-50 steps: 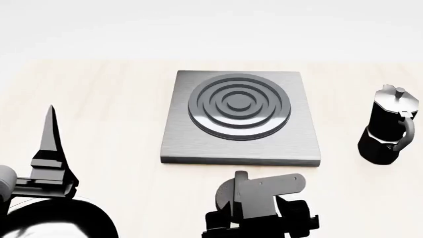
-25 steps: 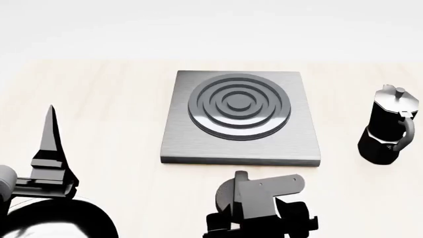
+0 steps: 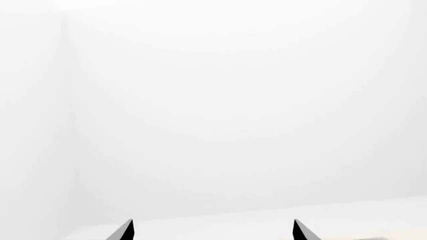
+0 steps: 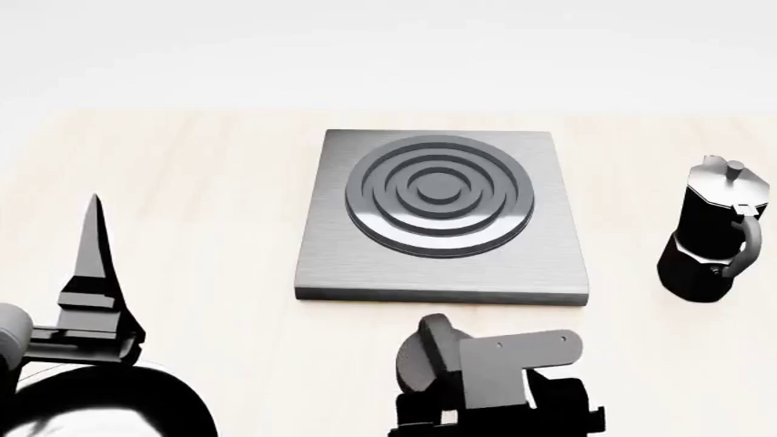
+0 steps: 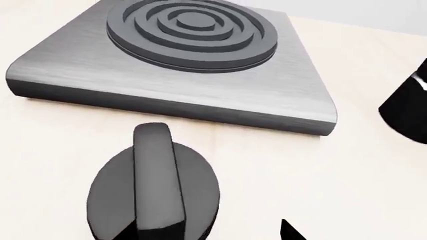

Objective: Turn on the stove.

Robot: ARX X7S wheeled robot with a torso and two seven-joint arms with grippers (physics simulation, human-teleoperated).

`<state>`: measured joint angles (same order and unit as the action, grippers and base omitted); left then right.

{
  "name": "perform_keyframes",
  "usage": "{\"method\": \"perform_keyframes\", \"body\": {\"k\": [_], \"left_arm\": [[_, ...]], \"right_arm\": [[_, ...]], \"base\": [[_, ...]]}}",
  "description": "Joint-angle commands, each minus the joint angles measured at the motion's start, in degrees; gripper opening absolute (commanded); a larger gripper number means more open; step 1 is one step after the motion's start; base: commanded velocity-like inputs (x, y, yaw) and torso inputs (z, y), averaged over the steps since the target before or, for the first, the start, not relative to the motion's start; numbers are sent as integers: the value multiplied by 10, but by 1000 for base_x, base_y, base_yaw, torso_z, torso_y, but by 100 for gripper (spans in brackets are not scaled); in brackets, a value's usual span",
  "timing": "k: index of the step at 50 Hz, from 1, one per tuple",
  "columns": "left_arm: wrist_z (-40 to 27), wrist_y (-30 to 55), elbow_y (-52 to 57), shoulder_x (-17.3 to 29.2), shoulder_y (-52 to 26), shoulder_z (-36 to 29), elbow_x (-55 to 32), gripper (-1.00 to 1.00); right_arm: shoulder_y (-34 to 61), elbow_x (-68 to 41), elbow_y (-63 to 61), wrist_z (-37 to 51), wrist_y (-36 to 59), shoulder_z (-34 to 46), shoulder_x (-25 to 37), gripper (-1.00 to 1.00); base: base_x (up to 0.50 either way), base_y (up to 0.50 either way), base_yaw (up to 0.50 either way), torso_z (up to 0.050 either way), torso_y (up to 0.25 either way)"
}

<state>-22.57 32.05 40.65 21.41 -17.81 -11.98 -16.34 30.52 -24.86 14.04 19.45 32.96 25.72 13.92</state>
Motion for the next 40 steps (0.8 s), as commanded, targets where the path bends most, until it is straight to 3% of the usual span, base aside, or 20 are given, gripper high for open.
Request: {"method": "perform_keyframes", "body": {"k": [1, 40], "left_arm": [[-1, -4, -4, 1, 0, -3, 1, 100], [-7, -3, -2, 5, -1, -7, -6, 100]], "right_arm": [[-19, -2, -31, 26, -1, -21, 18, 100], [-97, -44, -228, 108, 48, -97, 91, 100]], "base": [[0, 0, 0, 0, 0], [0, 0, 0, 0, 0]]}}
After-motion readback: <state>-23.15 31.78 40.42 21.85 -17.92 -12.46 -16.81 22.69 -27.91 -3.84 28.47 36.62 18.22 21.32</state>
